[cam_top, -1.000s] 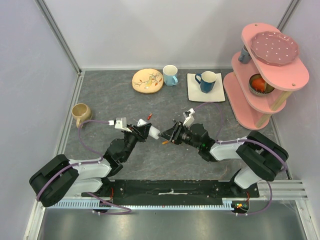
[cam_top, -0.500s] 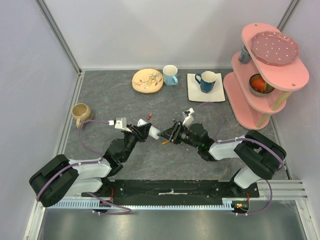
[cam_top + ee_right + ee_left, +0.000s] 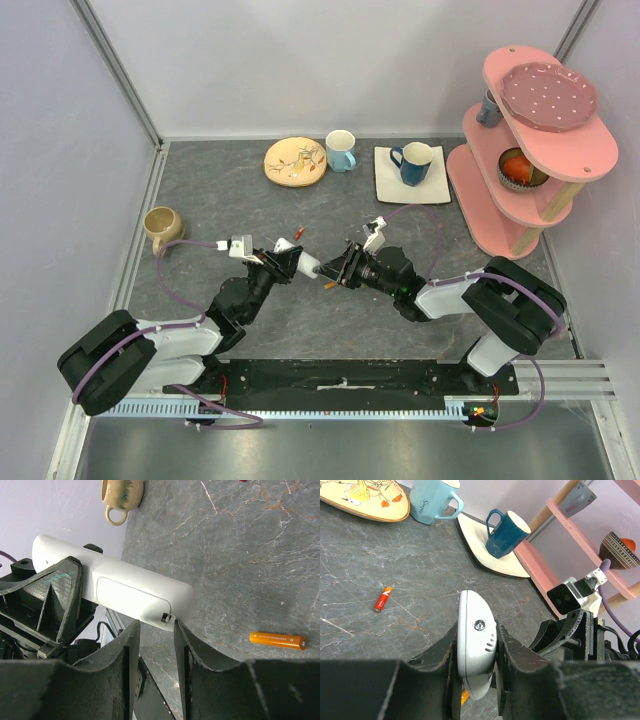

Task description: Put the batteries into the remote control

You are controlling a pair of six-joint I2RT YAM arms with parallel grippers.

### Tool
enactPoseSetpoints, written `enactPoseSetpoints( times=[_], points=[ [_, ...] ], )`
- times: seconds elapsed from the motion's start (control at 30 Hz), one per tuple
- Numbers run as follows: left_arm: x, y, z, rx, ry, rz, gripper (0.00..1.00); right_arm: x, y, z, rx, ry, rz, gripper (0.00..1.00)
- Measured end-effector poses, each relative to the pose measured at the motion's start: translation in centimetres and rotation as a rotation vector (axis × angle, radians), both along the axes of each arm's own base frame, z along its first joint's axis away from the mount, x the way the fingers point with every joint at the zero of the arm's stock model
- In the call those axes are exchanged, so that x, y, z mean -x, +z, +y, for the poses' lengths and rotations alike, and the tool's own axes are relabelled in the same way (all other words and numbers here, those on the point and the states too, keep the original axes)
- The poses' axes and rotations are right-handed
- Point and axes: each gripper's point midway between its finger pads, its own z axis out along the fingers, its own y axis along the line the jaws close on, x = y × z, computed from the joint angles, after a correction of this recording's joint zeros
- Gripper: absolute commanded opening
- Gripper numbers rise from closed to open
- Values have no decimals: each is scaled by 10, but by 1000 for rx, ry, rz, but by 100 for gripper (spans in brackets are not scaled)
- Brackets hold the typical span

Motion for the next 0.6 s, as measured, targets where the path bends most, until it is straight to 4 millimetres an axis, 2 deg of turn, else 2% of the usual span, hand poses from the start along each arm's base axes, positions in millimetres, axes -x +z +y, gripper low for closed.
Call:
enactPoseSetpoints(
  times=[0.6],
  points=[
    [3,-6,2,5,-2,16,2,-4,2,1,-10,-2,-9,42]
  ],
)
